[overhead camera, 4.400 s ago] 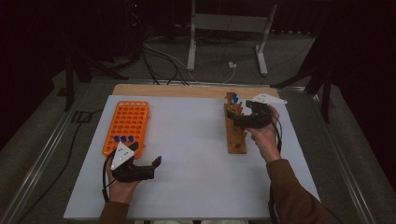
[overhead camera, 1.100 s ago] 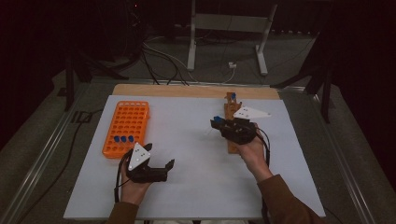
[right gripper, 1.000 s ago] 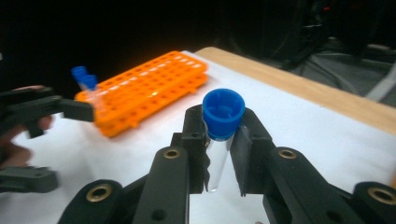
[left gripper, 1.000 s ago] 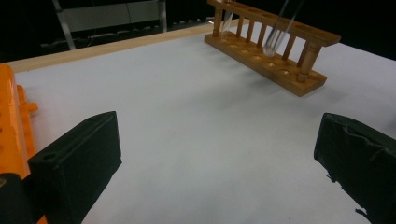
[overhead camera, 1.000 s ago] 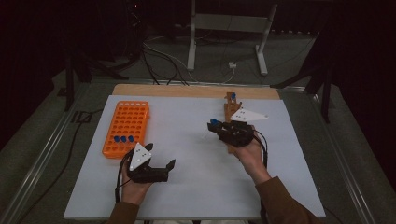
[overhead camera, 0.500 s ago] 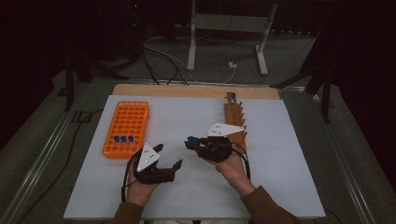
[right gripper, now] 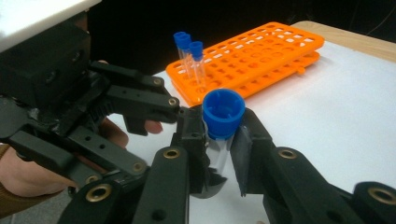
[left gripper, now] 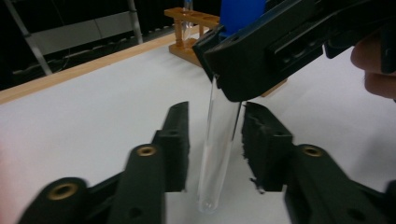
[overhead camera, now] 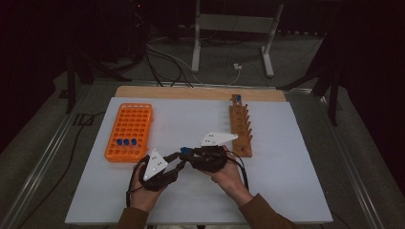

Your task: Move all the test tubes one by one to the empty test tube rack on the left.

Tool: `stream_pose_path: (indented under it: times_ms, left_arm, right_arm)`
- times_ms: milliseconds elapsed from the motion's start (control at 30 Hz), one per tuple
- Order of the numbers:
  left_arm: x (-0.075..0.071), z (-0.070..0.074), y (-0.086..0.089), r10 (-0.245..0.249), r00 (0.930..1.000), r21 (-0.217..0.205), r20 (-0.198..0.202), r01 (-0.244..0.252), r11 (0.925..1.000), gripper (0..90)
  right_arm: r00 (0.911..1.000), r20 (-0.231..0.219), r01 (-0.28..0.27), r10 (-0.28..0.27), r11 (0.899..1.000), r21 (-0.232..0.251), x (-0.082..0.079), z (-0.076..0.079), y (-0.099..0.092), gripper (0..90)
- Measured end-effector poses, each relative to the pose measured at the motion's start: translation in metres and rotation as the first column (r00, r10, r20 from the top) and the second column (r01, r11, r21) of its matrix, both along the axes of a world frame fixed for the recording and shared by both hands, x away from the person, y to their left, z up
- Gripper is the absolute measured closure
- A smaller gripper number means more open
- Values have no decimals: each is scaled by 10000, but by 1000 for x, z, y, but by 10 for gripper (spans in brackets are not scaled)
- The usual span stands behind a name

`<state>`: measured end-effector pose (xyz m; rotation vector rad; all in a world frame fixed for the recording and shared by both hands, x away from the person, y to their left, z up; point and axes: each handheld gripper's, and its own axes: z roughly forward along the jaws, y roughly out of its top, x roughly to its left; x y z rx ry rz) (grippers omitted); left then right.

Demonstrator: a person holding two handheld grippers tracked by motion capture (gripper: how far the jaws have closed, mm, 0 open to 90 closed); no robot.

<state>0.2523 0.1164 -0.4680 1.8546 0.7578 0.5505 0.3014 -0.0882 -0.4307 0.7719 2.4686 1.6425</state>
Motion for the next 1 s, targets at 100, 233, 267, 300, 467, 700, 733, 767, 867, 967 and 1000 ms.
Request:
stream_pose_path:
  times_ms: [100,233,267,300,467,700,733,767,867,967,1000]
  left_arm:
    - [0,0,1,-67,10000,-58,-34,67,10000,718]
    - [0,0,1,-130,9999,-60,-23,130,9999,739]
    - [0,0,1,-131,9999,-57,-18,130,9999,737]
    - [0,0,1,-139,9999,-66,-12,139,9999,733]
    - [0,0,1,-172,9999,-49,-17,172,9998,736]
    - [0,-1,0,-393,9992,-5,-97,393,9992,779]
    - [0,-1,1,-361,9993,-31,-117,361,9993,781]
    - [1,-1,2,-329,9993,-90,-154,327,9994,780]
    - [2,-1,6,-174,9996,-151,-234,170,9997,781]
    - [4,-1,12,17,9994,-305,-344,-27,9995,780]
    - [5,-1,14,84,9991,-386,-413,-100,9992,780]
  right_arm:
    - [10000,1,-44,44,10000,-47,-1,0,1,765]
    - [10000,-5,-73,73,10000,-56,-1,-1,1,766]
    - [10000,-34,-83,82,10000,-54,-1,-1,1,765]
    - [10000,-19,-93,93,9999,-76,-1,-1,2,765]
    - [9999,-47,-108,108,9999,-104,-1,-2,1,766]
    - [9998,52,-184,185,9996,-233,-1,-3,2,758]
    - [9999,61,-147,148,9996,-226,-1,-3,2,742]
    - [9999,61,-116,118,9997,-198,-1,-2,2,709]
    - [9999,112,35,-33,9999,-135,-1,0,-1,589]
    - [9995,89,296,-295,9995,-107,2,1,-5,407]
    - [9989,86,464,-462,9988,-160,3,1,-7,360]
